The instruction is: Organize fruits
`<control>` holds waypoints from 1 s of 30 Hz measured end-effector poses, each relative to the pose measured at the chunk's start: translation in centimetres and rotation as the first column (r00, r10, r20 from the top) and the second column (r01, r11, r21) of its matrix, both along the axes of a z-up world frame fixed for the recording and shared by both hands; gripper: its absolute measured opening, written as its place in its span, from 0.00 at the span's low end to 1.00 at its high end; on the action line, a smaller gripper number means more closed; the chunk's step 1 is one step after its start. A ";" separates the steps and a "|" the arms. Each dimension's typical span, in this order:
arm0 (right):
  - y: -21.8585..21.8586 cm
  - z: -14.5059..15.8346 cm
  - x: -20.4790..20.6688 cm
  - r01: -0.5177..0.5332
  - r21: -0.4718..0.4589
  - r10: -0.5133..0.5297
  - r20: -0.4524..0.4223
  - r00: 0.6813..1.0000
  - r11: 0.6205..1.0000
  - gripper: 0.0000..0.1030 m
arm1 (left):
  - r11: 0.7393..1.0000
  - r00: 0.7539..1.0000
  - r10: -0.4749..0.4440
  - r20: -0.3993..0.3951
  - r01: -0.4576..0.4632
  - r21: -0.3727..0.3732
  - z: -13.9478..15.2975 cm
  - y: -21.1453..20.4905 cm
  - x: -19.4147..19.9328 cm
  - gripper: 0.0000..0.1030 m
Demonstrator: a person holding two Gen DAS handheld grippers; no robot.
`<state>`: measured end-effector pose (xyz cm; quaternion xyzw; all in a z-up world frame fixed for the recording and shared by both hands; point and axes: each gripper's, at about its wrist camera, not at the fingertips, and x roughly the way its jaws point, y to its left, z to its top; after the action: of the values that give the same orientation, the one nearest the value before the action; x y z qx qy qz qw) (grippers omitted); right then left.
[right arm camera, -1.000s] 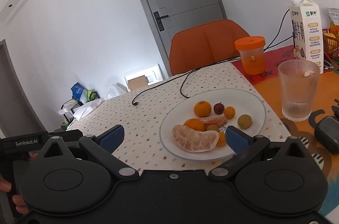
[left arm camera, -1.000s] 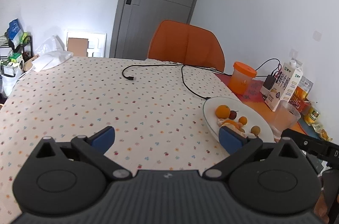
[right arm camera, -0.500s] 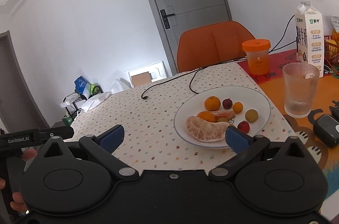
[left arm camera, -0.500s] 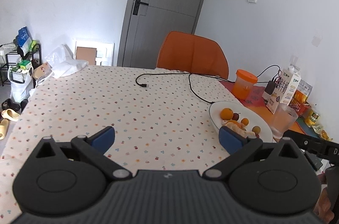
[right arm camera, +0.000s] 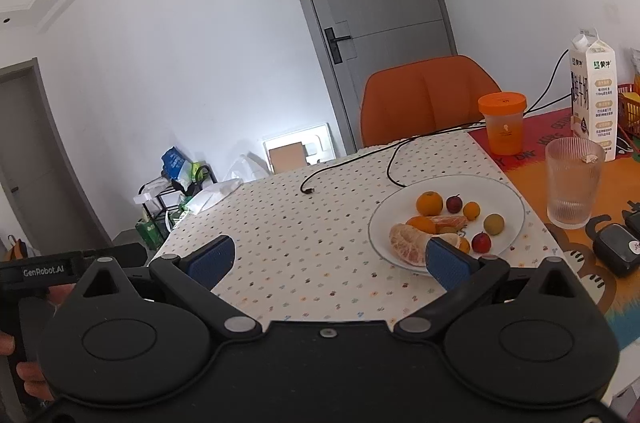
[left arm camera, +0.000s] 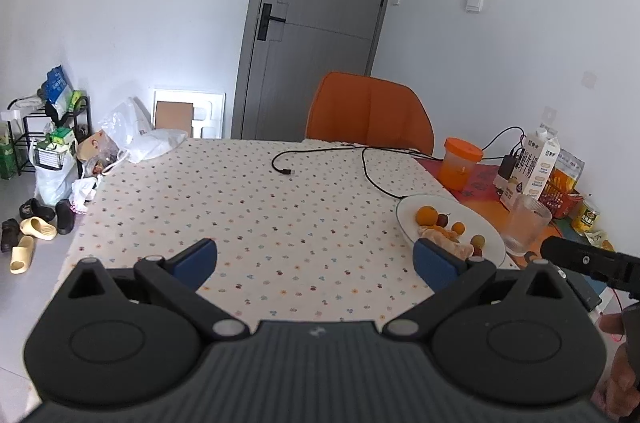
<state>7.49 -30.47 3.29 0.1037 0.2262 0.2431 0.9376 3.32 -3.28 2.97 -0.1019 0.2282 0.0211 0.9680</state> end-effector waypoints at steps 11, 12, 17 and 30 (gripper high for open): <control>-0.3 1.6 -2.3 -0.007 -0.005 0.007 -0.005 1.000 1.000 1.00 | 1.000 1.000 -0.005 0.016 0.005 0.017 1.7 0.6 -3.4 1.00; -0.3 1.5 -2.5 -0.013 -0.006 0.013 -0.009 1.000 1.000 1.00 | 1.000 1.000 -0.006 0.016 0.005 0.022 1.7 0.7 -3.7 1.00; -0.1 1.0 -3.1 -0.028 -0.015 0.027 -0.045 0.999 0.999 1.00 | 1.000 1.000 -0.010 0.003 0.010 0.028 1.6 1.2 -4.6 1.00; 1.0 0.5 -4.2 -0.074 -0.037 0.072 -0.061 0.995 0.997 1.00 | 0.998 1.000 -0.014 -0.007 0.014 0.053 1.0 1.6 -5.7 1.00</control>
<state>3.31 -29.47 3.83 0.0843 0.2626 0.2697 0.9226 -2.41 -1.68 3.93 -0.0743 0.2316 0.0206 0.9697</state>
